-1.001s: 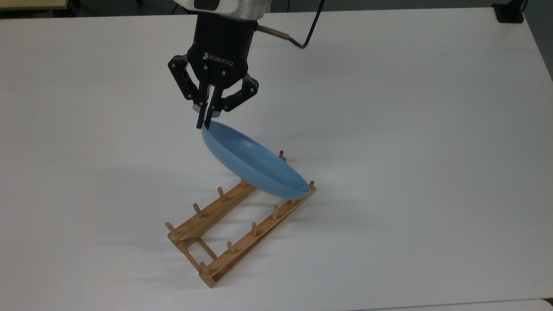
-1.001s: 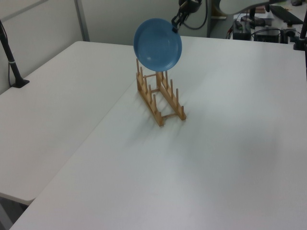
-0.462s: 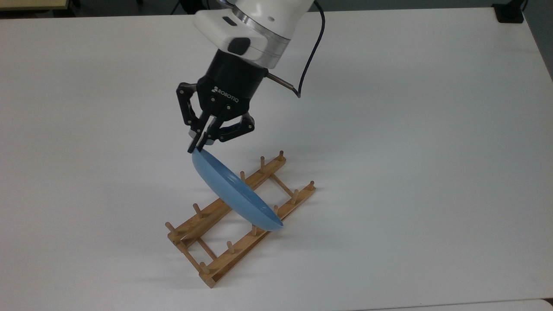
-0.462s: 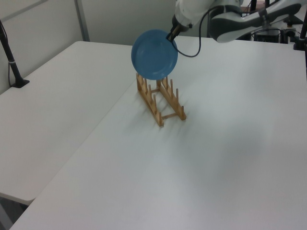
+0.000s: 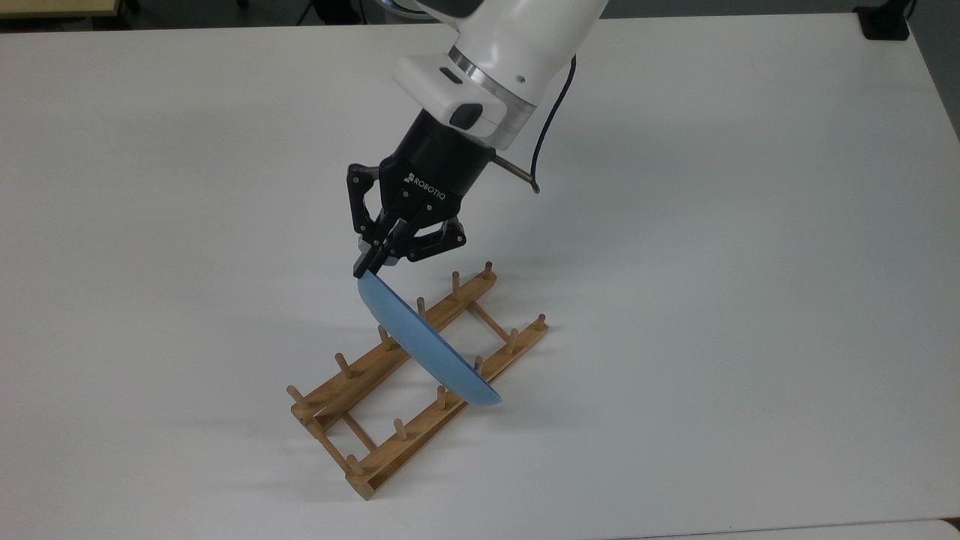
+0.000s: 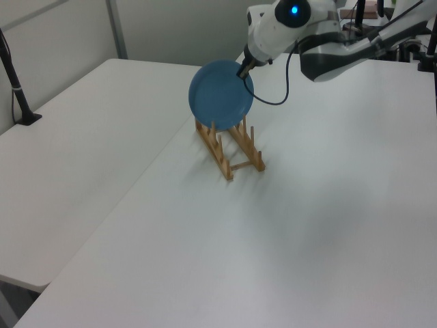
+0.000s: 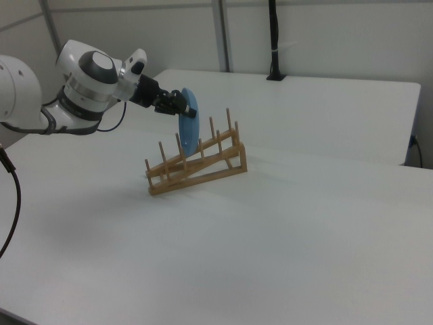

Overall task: Place plate in plate rack
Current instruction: 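Lower the upright plate between the rack pegs, then open the gripper to release the plate rim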

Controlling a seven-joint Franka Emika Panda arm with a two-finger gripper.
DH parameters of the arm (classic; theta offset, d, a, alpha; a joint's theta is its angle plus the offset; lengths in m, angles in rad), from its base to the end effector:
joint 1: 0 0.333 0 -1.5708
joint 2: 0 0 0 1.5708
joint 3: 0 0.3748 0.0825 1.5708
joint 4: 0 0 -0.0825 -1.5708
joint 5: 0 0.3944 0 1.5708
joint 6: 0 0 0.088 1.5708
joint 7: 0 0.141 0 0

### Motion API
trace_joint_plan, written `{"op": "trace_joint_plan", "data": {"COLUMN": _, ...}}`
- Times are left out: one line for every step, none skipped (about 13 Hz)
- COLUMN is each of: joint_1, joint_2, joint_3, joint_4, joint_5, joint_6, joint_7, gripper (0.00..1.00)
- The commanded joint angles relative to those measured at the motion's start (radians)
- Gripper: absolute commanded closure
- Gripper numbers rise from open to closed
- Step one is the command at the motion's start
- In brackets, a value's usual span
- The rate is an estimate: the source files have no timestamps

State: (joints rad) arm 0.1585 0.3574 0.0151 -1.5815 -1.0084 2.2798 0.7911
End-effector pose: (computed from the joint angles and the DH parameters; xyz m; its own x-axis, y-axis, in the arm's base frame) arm 0.7408 0.0855 0.5083 0.7894 0.1426 0.5971 -0.2406 -0.8229 0.5147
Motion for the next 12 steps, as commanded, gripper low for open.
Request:
{"op": "trace_joint_plan", "data": {"joint_1": 0.006, "joint_2": -0.006, "joint_3": -0.007, "joint_4": -0.015, "joint_5": -0.025, "joint_6": 0.023, "joint_7": 0.027, "gripper": 0.63}}
{"op": "trace_joint_plan", "data": {"joint_1": 0.007, "joint_2": -0.006, "joint_3": -0.007, "joint_4": -0.015, "joint_5": -0.022, "joint_6": 0.021, "joint_7": 0.028, "gripper": 0.60}}
{"op": "trace_joint_plan", "data": {"joint_1": 0.010, "joint_2": -0.006, "joint_3": -0.007, "joint_4": -0.015, "joint_5": -0.016, "joint_6": 0.021, "joint_7": 0.028, "gripper": 0.56}}
{"op": "trace_joint_plan", "data": {"joint_1": 0.010, "joint_2": -0.006, "joint_3": -0.007, "joint_4": -0.015, "joint_5": -0.016, "joint_6": 0.021, "joint_7": 0.028, "gripper": 0.46}}
{"op": "trace_joint_plan", "data": {"joint_1": 0.010, "joint_2": -0.006, "joint_3": -0.007, "joint_4": -0.012, "joint_5": -0.010, "joint_6": 0.021, "joint_7": 0.036, "gripper": 0.24}}
{"op": "trace_joint_plan", "data": {"joint_1": 0.012, "joint_2": -0.006, "joint_3": -0.007, "joint_4": -0.009, "joint_5": -0.010, "joint_6": 0.021, "joint_7": 0.054, "gripper": 0.14}}
{"op": "trace_joint_plan", "data": {"joint_1": 0.012, "joint_2": -0.006, "joint_3": -0.007, "joint_4": -0.008, "joint_5": -0.010, "joint_6": 0.021, "joint_7": 0.077, "gripper": 0.00}}
{"op": "trace_joint_plan", "data": {"joint_1": 0.021, "joint_2": -0.008, "joint_3": -0.007, "joint_4": -0.005, "joint_5": -0.010, "joint_6": 0.021, "joint_7": 0.091, "gripper": 0.00}}
{"op": "trace_joint_plan", "data": {"joint_1": 0.026, "joint_2": -0.008, "joint_3": -0.006, "joint_4": -0.003, "joint_5": -0.006, "joint_6": 0.017, "joint_7": 0.094, "gripper": 0.00}}
{"op": "trace_joint_plan", "data": {"joint_1": 0.029, "joint_2": -0.012, "joint_3": -0.004, "joint_4": -0.003, "joint_5": 0.038, "joint_6": 0.012, "joint_7": 0.096, "gripper": 0.00}}
{"op": "trace_joint_plan", "data": {"joint_1": 0.032, "joint_2": -0.015, "joint_3": -0.006, "joint_4": -0.002, "joint_5": 0.088, "joint_6": 0.012, "joint_7": 0.093, "gripper": 0.00}}
{"op": "trace_joint_plan", "data": {"joint_1": 0.039, "joint_2": -0.018, "joint_3": -0.004, "joint_4": 0.014, "joint_5": 0.143, "joint_6": 0.009, "joint_7": 0.089, "gripper": 0.00}}
